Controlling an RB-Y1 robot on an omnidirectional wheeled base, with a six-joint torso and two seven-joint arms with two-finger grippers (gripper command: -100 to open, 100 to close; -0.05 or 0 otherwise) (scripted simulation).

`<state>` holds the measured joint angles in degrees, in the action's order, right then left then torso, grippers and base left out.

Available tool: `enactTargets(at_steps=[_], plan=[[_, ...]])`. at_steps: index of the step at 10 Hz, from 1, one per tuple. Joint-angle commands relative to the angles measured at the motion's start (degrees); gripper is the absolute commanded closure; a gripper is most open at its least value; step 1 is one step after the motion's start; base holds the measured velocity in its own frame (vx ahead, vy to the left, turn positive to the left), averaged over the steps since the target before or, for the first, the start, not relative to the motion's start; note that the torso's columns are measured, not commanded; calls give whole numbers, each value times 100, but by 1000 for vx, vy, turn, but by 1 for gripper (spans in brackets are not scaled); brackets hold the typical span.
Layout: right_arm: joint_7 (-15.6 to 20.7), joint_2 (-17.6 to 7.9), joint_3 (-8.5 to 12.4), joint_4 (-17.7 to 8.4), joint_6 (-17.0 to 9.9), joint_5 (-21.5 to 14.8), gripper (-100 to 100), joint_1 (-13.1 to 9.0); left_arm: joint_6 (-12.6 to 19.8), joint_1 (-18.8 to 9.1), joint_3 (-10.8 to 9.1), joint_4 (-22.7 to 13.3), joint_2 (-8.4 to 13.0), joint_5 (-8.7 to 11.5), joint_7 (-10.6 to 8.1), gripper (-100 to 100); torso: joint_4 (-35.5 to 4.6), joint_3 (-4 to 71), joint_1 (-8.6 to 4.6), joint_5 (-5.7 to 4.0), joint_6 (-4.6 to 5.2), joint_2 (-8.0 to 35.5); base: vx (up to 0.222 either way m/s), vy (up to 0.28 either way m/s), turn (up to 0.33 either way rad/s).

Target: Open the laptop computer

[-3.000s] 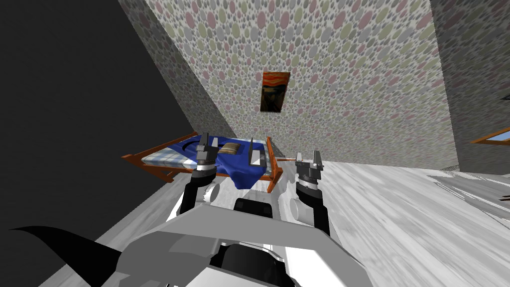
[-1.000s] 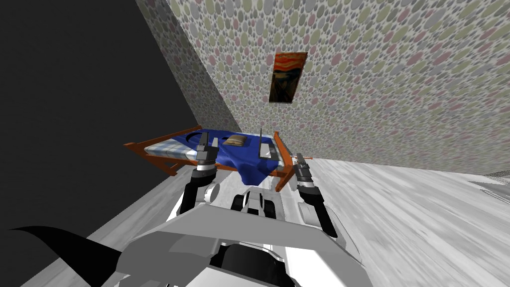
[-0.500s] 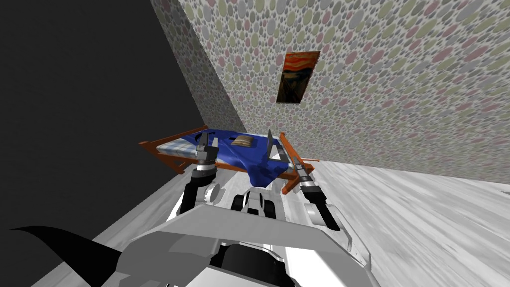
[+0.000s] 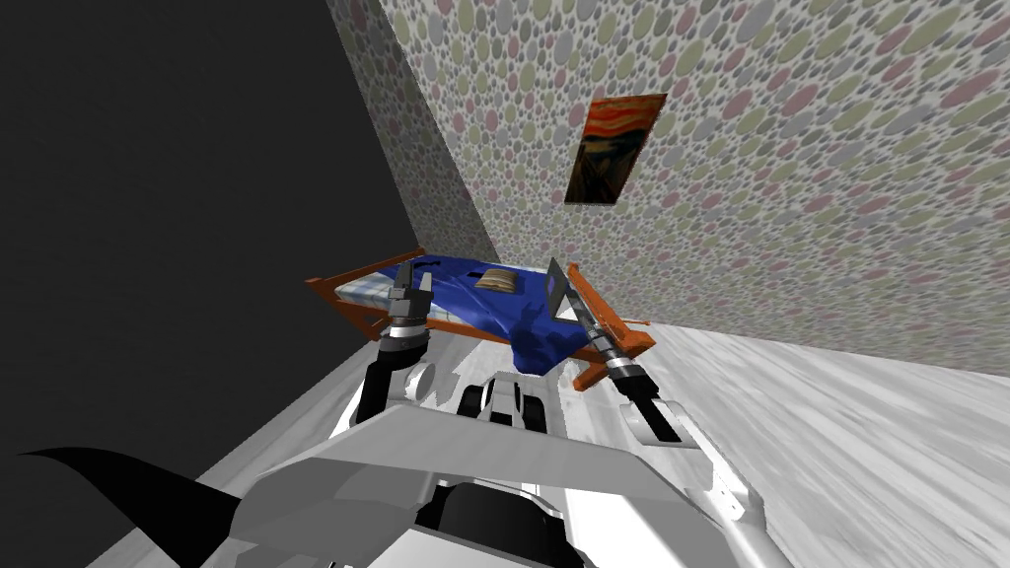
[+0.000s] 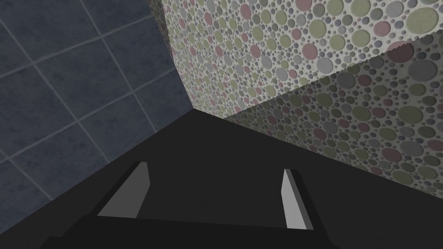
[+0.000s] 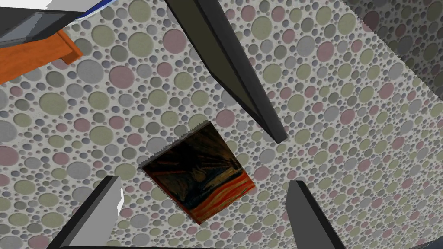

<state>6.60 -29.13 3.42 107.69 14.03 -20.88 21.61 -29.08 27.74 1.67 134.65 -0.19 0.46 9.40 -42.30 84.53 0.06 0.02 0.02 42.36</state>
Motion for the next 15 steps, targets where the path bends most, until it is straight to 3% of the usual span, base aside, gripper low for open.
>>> enactTargets(at_steps=[1,4,5,8,10,13,15], plan=[[284,-461,145,-420,-320,-444,-100,-113,0,0,0,0,0,0,0,0,2,4,5,1,-3,-8,39,231,94],[586,-989,308,-926,-717,-940,-100,-266,0,0,0,0,0,0,0,0,3,5,-3,-2,-3,-8,27,235,82],[586,-1054,308,-926,-717,-940,-100,-266,0,0,0,0,0,0,0,0,0,-1,-6,-1,-1,1,19,140,13],[879,-1637,467,-1447,-1110,-1421,-100,-421,0,0,-1,0,1,0,0,0,2,3,4,0,-3,-5,19,183,74],[973,-1823,518,-1615,-1236,-1575,-100,-471,0,1,0,0,0,0,0,0,5,11,5,2,-3,-19,54,179,42],[1236,-2322,660,-2086,-1588,-2004,-100,-612,0,1,-1,0,1,0,0,0,1,0,-6,-4,-1,-3,28,153,61],[1315,-2524,703,-2225,-1693,-2133,-100,-653,0,0,-1,0,1,0,0,0,-1,-3,-13,-2,1,4,4,118,35]])
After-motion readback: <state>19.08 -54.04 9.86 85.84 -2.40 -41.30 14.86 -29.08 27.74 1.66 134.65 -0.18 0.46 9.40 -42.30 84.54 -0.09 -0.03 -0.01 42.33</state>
